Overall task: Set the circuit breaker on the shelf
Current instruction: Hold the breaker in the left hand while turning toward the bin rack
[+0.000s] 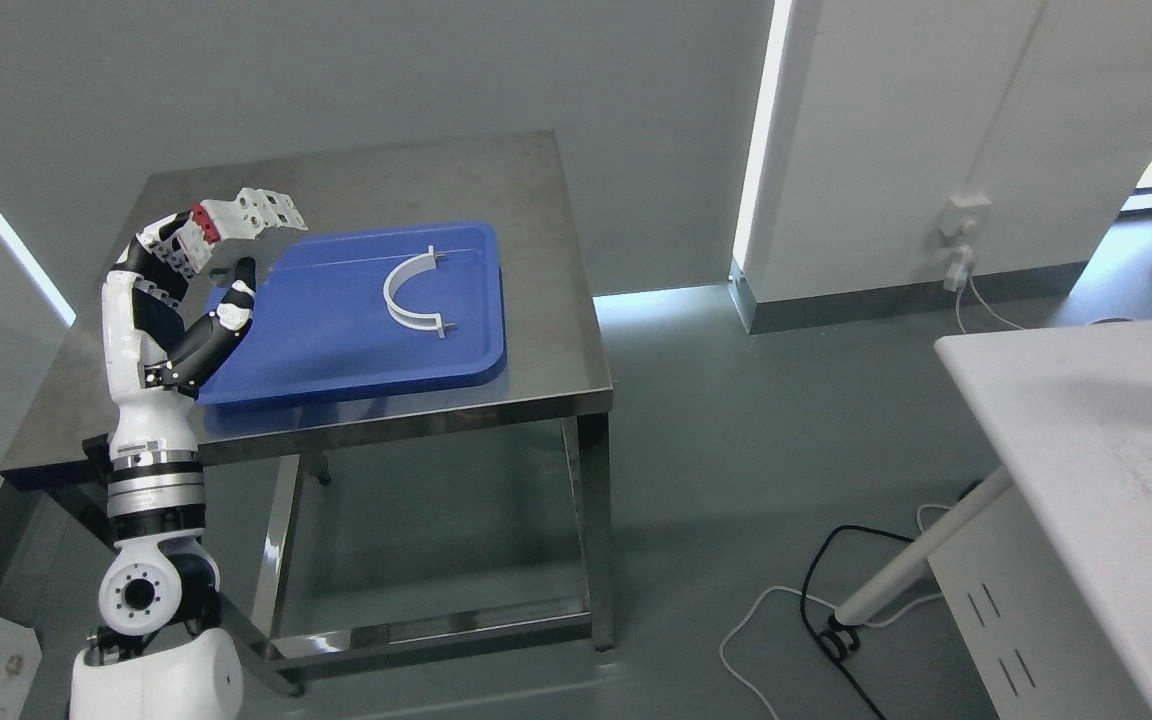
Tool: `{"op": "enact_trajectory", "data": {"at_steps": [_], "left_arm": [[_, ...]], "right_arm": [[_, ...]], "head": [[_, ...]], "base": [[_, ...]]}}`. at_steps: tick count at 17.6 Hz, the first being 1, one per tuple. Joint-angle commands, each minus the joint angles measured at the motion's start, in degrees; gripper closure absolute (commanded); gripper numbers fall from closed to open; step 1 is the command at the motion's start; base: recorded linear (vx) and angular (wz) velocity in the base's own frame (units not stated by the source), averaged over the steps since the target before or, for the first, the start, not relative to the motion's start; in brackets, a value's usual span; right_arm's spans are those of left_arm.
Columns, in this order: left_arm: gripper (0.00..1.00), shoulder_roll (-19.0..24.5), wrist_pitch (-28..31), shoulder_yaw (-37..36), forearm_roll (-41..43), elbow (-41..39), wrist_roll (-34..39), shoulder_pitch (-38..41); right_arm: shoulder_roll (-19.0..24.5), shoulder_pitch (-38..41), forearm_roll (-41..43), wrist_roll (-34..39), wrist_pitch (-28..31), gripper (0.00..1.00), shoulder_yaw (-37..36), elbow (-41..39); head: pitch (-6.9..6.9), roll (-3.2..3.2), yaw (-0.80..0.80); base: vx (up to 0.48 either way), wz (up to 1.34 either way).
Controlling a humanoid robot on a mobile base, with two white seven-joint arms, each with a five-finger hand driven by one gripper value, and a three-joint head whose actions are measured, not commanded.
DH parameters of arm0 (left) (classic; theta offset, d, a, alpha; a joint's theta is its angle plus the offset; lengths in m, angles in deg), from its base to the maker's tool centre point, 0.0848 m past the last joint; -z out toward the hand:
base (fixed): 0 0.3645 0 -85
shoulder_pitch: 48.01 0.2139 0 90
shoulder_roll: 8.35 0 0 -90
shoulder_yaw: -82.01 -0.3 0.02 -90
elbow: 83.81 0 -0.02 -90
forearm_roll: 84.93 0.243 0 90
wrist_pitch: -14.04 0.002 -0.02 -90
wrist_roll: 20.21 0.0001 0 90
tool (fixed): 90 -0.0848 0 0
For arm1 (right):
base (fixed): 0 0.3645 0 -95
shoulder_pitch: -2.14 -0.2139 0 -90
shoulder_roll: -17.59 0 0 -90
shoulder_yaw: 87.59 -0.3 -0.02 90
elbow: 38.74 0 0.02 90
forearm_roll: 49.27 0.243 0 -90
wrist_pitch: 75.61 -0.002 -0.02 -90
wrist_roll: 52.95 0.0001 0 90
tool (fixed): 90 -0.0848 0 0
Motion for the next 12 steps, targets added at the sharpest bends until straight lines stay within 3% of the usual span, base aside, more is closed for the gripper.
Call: {"op": "enact_trajectory", "data": {"at_steps": [1,8,12], "left_arm": [[0.91,0.8,-0.1,0.5,0.4,-3.0,0.0,0.1],[0.91,0.8,0.7,2.7,0.4,-5.6,0.0,-0.1],[0.90,1.1,6.1,5.4,0.5,-5.7,-0.1,-0.8]], "right_arm": [[-1.0,0.0,0.0,0.0,3.2,0.00,1.1,0.0],[-1.0,0.0,0.0,0.0,3.2,0.00,1.1,0.0],[-1.0,0.0,0.0,0.0,3.2,0.00,1.1,0.0]], "head": [[0.00,0.00,0.00],[0.00,0.00,0.00],[0.00,0.00,0.00]], "base": [[-0.238,-0.23],[-0.323,-0.13],[-0.294,-0.01]]}}
